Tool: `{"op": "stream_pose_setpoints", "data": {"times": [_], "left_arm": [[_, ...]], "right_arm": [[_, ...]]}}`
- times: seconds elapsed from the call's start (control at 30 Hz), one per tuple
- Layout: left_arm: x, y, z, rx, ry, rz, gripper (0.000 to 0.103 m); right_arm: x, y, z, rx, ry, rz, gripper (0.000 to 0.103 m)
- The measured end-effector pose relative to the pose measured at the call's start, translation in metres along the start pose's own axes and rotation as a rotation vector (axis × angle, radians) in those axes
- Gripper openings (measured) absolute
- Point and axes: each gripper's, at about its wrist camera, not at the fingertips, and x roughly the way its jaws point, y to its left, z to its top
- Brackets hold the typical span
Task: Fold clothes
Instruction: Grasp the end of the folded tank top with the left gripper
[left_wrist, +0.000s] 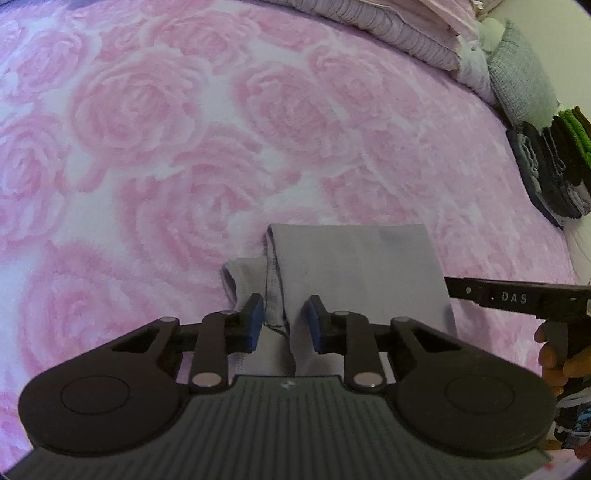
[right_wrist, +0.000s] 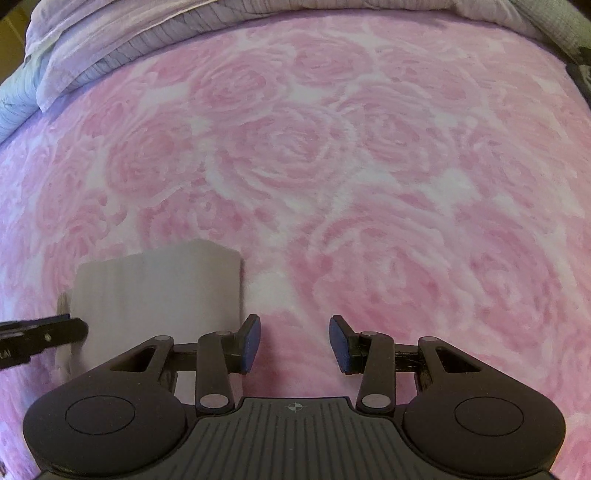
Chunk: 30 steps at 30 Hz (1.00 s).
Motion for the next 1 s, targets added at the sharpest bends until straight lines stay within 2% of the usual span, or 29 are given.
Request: {"op": "stream_pose_setpoints", "data": {"times": [0.03,0.07,0.1,0.3,0.4,0.57,0.77,0.9,1.0], "left_arm": [[-0.001,-0.001,-0.001,-0.005,-0.002,-0.002,0.018],[-0.002,-0.001,-0.001,-0.009,-0.003,-0.010,0.007],[-0.003,-0.002,-0.001,-0.012,-0.005,-0.014,0.003],[-0.033,-0.016,-0.010,-0.030,-0.089,-0.014,0.002],[-0.051,-0.019,-0.017,-0.038,-0.116,0.012,0.002],[-0.040,0.002,-0.019,-0.090,-0.078,0.055,0.002],[-0.024,0.007,-0.022,-0.054,-0.055,0.085,0.002],[-0.043,0.004,-0.024,-0.064,-0.097,0.071,0.002],[-0.035,0.006,-0.024,-0.066,-0.074,0.092,0.003]], "right_arm": [[0.002,0.002,0.003,-0.010,0.000,0.001,0.039],[0.005,0.004,0.006,-0.023,-0.002,0.001,0.038],[0.008,0.006,0.009,-0.038,-0.004,-0.001,0.038],[0.011,0.016,0.017,-0.098,-0.022,-0.011,0.038],[0.011,0.021,0.020,-0.128,-0.027,-0.015,0.039],[0.015,0.037,0.023,-0.192,-0.042,-0.020,0.038],[0.022,0.048,0.022,-0.264,-0.063,-0.051,0.039],[0.022,0.046,0.021,-0.267,-0.070,-0.040,0.039],[0.023,0.047,0.019,-0.282,-0.086,-0.036,0.039]]}}
